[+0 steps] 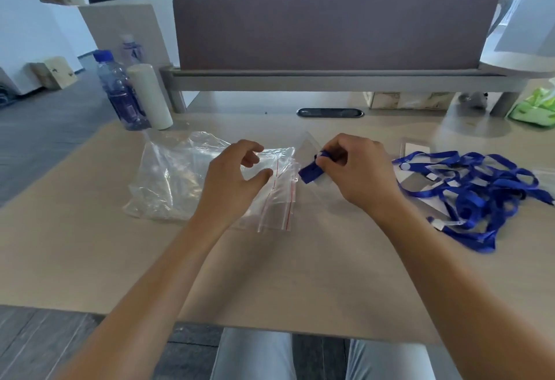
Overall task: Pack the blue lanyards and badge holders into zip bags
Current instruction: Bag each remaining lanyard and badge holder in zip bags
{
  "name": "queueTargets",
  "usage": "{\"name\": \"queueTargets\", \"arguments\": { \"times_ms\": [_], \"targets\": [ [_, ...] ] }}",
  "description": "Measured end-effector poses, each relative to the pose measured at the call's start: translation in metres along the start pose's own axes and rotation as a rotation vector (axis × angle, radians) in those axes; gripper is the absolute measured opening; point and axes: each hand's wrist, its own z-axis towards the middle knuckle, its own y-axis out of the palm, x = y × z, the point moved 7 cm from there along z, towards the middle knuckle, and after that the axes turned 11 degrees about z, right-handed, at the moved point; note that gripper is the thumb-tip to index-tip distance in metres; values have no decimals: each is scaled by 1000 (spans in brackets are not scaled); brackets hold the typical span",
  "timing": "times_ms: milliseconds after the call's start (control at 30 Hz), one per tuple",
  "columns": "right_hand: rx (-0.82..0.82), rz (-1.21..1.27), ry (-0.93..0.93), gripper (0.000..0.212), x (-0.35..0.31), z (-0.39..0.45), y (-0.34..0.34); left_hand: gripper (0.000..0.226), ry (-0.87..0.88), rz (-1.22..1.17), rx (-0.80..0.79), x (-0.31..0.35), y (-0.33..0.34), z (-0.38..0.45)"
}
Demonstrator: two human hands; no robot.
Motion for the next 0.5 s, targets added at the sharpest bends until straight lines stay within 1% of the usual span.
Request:
{"name": "queueTargets", "arguments": {
  "times_ms": [133,267,400,500],
  "targets": [
    [29,46,70,11,7,11,9,32,-65,132,-41,-21,1,-1],
    [57,142,121,7,14,20,15,40,-133,259,-117,-28,12,11],
    [61,200,146,7,22,23,23,45,-142,508,-217,-22,33,29],
    [67,223,153,7,28,22,28,35,-140,592,-247,-23,45,35]
  ]
}}
